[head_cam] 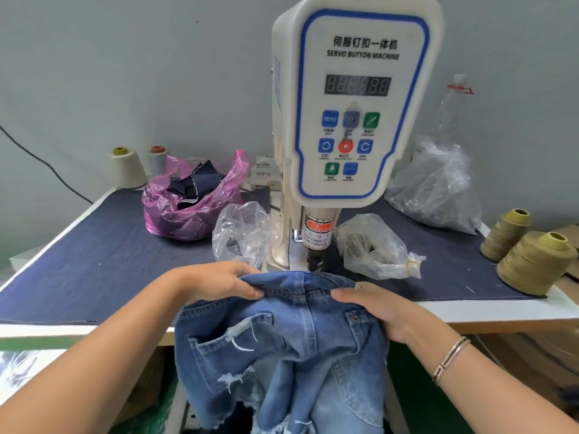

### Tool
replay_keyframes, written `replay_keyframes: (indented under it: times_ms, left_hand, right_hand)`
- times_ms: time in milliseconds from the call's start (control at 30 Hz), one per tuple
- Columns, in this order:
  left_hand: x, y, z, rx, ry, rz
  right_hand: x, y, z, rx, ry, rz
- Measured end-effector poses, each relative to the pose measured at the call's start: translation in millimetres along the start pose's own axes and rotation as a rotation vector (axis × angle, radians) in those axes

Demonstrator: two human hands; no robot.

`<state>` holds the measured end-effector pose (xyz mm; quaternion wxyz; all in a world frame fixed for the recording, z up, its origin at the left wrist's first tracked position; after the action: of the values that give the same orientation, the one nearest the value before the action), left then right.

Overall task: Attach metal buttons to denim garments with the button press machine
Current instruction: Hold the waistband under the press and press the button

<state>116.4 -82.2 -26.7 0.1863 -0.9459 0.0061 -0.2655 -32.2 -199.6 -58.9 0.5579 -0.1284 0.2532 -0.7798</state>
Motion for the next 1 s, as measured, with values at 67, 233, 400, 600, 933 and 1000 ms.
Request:
replay_keyframes:
  times_ms: [67,233,400,600,933,1000]
  left_hand:
    - [-0.9,3.5,-3.4,0.000,-0.038,-0.031]
    - [-6.8,9.4,-8.9,0.014,-0.060,-0.043]
    - [-12.1,17.4,-11.2,0.015,-0.022,-0.060]
    - [-12.3,26.2,-29.2,-0.018,0.062,-0.066]
    - [-15.4,24.6,-32.3,-0.019,0.173,0.048]
    - [-20.0,22.4,-22.9,0.031,0.225,0.080]
  right_hand:
    - [3.9,2.5,-7.2,-0.027,-0.048,-0.012]
    - [9.8,3.2,-15.0,-0.042,-0.082,0.007]
    - [2.5,-6.2,7.8,0.063,-0.273,0.039]
    - [-10.7,-4.0,20.8,0.115,-0.379,-0.047]
    - [-3.2,3.9,26.6,0.197,0.054,-0.090]
    - [-0.8,7.6,20.2,0.170,0.099,-0.100]
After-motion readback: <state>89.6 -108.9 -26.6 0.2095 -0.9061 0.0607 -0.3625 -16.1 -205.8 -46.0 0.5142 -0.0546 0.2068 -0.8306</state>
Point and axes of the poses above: each hand's wrist, its own y-axis towards the middle knuckle, its own x-axis out of the back of the hand, z = x × y, the point moved 10 cm from there along y, towards the middle knuckle, and after that the axes turned 4 degrees about -x, right-handed, at the moved point
